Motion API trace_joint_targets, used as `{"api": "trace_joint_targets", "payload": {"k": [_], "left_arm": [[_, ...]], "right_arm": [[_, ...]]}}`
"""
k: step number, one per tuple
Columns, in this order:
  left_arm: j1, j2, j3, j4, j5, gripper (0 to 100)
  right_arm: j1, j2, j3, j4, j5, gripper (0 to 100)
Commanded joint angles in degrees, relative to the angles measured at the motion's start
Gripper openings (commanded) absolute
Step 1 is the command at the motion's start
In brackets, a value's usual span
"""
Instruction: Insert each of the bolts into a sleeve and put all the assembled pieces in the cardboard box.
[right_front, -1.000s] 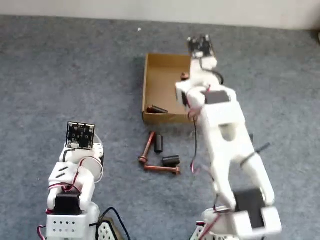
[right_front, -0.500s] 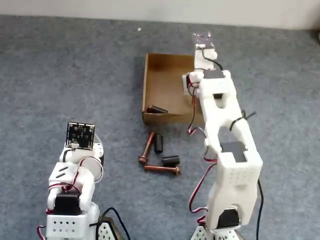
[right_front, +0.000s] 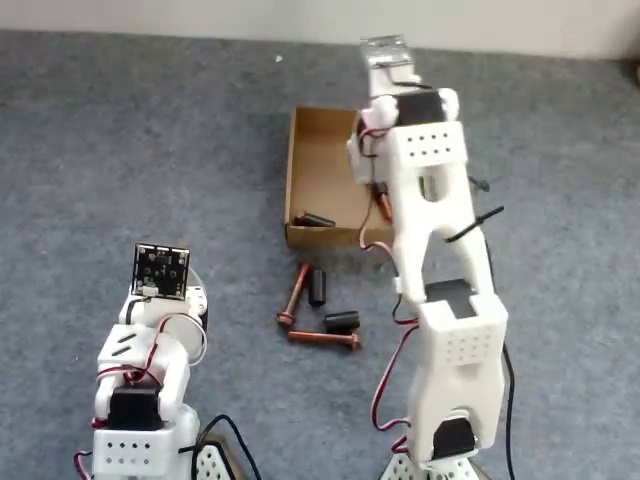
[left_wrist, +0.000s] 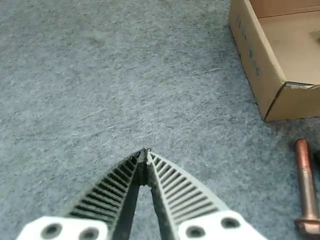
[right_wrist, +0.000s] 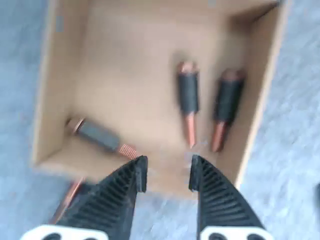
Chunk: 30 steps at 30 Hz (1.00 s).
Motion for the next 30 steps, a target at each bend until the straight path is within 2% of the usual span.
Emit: {"api": "trace_joint_targets", "payload": {"k": [1, 4, 5, 10, 14, 18, 30], "left_arm": [[-0.66, -0.48, -0.22, -1.67, -0.79, 0], [-0.66, -0.48, -0.22, -1.67, -0.79, 0], [-0.66, -0.48, -0.22, -1.67, -0.79, 0], [-0.66, -0.48, -0.22, -1.67, -0.88, 0], [-0.66, -0.48, -0.22, -1.67, -0.88, 0], [-0.66, -0.48, -0.22, -1.67, -0.97, 0], [-0.66, -0.57, -0.22, -1.58, -1.05, 0]], "right_arm": [[-2.86, -1.27, -3.47, 6.02, -2.37, 8.7], [-4.79, -1.36, -0.22, 6.02, -3.43, 0.5], [-5.58, -1.45, 1.1, 6.02, -3.43, 0.4], [-10.24, -4.88, 10.42, 6.02, -3.43, 2.2], [-14.02, -9.89, 19.03, 5.76, -3.6, 7.7], [-17.89, -11.65, 25.27, 5.49, -7.65, 10.7], [-19.74, -11.65, 39.69, -12.18, -11.52, 10.6]]}}
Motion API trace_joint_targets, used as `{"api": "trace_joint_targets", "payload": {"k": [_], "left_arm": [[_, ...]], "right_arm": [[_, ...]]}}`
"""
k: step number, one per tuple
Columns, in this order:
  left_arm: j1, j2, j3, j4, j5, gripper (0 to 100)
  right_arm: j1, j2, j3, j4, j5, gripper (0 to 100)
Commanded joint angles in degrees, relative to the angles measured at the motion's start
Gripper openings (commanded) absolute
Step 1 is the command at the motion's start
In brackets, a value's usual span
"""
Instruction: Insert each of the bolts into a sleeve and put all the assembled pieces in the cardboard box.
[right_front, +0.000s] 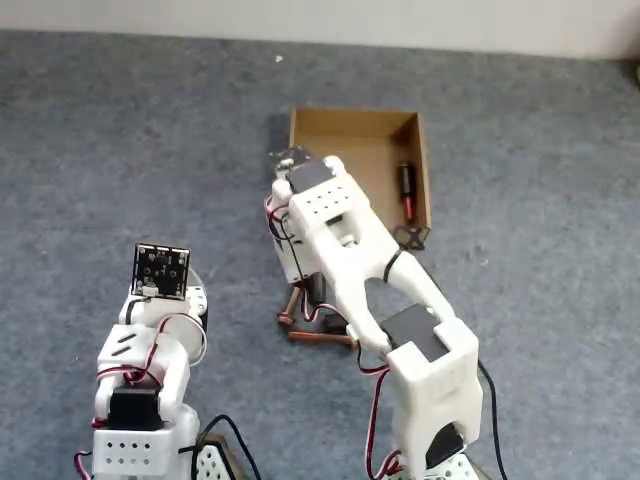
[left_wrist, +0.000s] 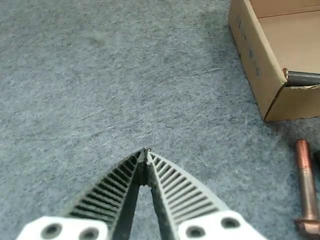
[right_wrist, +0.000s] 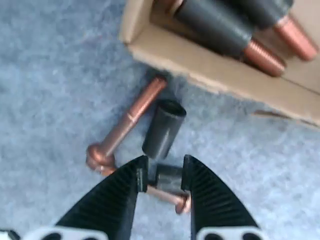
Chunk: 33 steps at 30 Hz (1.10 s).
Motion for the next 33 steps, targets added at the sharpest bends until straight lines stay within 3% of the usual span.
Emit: {"api": "trace_joint_targets", "payload": {"k": [1, 9, 15, 19, 29, 33], "left_arm": [[-0.66, -0.57, -0.22, -1.58, -1.05, 0], [-0.66, -0.57, -0.22, -1.58, -1.05, 0], [-0.66, -0.57, -0.22, -1.58, -1.05, 0], [-0.66, -0.57, -0.22, -1.58, -1.05, 0], [-0.66, -0.57, -0.22, -1.58, -1.05, 0], [-0.66, -0.57, -0.22, -1.49, -1.05, 0]], "right_arm": [[-0.48, -3.74, 4.18, -6.9, -0.97, 10.6], [-0.22, -3.74, 15.08, -18.15, -0.97, 10.5], [-0.13, -4.18, 18.15, -18.86, -0.7, 0.2], [-0.31, -6.2, 18.59, -18.59, -0.7, 0.5], [-0.13, -33.98, 29.67, -15.96, -0.88, 0.5], [3.03, -44.35, 36.7, -18.24, -0.97, 0.5]]}}
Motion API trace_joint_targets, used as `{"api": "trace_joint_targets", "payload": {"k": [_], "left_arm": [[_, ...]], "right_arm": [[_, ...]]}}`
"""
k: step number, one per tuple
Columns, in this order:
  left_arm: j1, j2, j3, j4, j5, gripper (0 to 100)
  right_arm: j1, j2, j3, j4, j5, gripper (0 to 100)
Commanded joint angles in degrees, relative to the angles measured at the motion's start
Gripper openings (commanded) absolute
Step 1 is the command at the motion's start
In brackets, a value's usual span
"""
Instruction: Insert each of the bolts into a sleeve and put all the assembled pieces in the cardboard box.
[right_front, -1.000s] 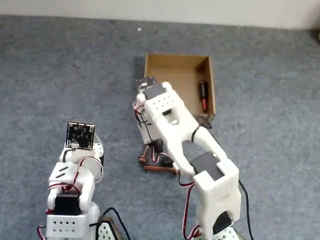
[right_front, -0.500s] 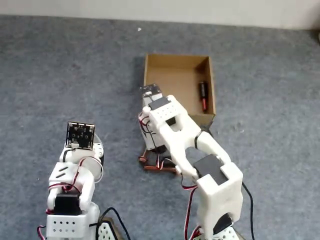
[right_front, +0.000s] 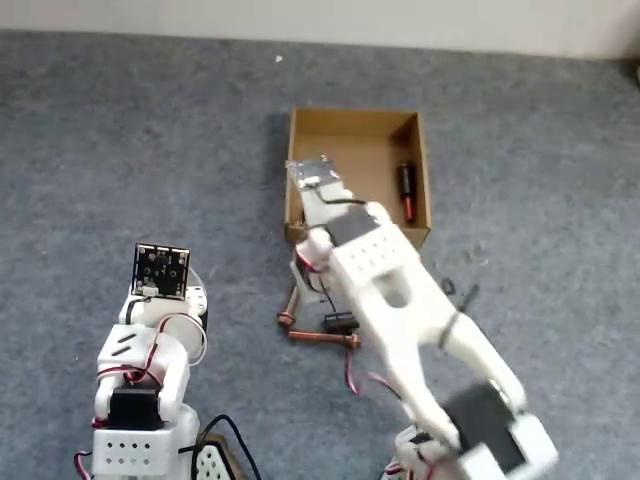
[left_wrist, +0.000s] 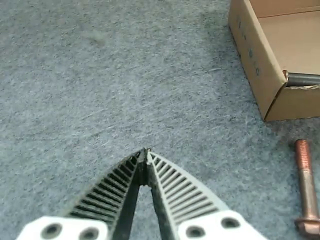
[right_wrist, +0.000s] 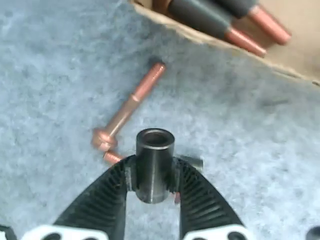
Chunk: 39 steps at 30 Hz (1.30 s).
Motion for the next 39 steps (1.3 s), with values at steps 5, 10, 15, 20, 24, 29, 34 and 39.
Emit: {"api": "trace_joint_targets", "payload": {"k": [5, 10, 15, 20, 24, 29, 34, 39], "left_arm": [[-0.66, -0.57, -0.31, -1.49, -1.05, 0], [-0.66, -0.57, -1.98, 1.05, -2.73, 3], [-0.4, -0.57, -10.15, 9.85, -3.43, 7], [2.42, 1.19, -16.92, 15.47, -10.29, 7], [5.49, 12.35, -22.73, 17.14, -12.04, 9], [9.1, 34.42, -34.24, 19.08, -11.78, 15], [13.76, 52.88, -42.59, 19.16, -9.93, 16], [21.14, 64.57, -47.16, 19.34, -6.68, 16]], "right_arm": [[11.56, -24.31, 16.4, -10.86, -0.53, 0.5], [16.48, -32.13, 27.74, -19.74, -0.53, 0.5], [19.03, -33.36, 34.51, -26.42, -0.53, 0.5], [22.29, -33.36, 37.05, -31.08, -0.62, 0.5], [23.87, -33.36, 37.58, -32.66, -4.66, 0.5], [26.33, -33.36, 37.41, -32.66, -5.8, 0.5], [28.44, -33.36, 37.23, -32.66, -5.8, 0.5], [31.78, -33.36, 37.14, -32.75, -5.8, 0.5]]}}
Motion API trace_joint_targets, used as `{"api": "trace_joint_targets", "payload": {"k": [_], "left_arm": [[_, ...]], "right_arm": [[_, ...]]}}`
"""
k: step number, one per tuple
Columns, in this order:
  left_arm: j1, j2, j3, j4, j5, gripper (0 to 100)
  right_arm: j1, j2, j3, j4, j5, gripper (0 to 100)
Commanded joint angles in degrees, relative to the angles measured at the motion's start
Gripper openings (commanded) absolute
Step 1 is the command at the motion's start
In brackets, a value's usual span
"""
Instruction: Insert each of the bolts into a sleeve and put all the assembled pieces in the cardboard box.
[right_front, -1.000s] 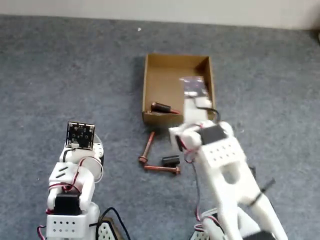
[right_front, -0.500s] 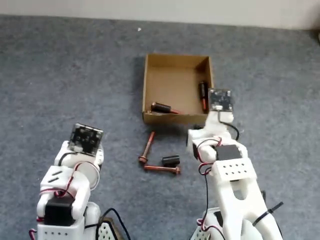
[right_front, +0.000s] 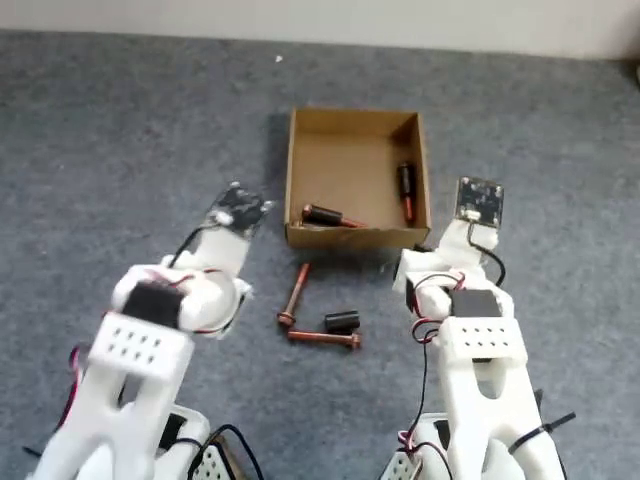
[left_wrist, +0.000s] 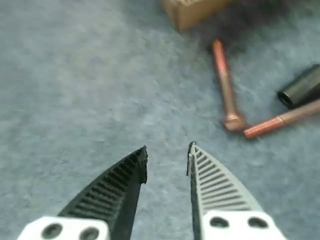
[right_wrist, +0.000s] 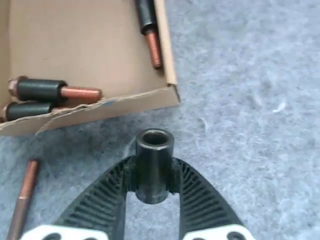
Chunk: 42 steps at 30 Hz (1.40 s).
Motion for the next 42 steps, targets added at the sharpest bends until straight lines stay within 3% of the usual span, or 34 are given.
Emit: {"api": "trace_joint_targets", "payload": {"k": [1, 10, 18, 36, 42], "left_arm": [[8.22, 9.19, -5.41, 0.18, 0.09, 17], [25.45, 13.85, -5.41, -3.78, -6.86, 20], [33.71, 26.95, -9.8, -7.91, -11.78, 20], [33.45, 46.2, -20.97, -14.42, -13.89, 20], [29.49, 51.82, -23.08, -14.42, -17.93, 20]], "right_arm": [[4.18, -1.89, -1.01, -1.98, -0.62, 0.5], [14.99, -2.51, -1.1, -1.98, -0.26, 0.5], [21.41, -2.51, -1.19, -4.7, -0.35, 0.5], [22.9, -2.51, -1.19, -5.49, -0.53, 0.5], [22.81, -2.51, -1.19, -5.49, -0.53, 0.5]]}}
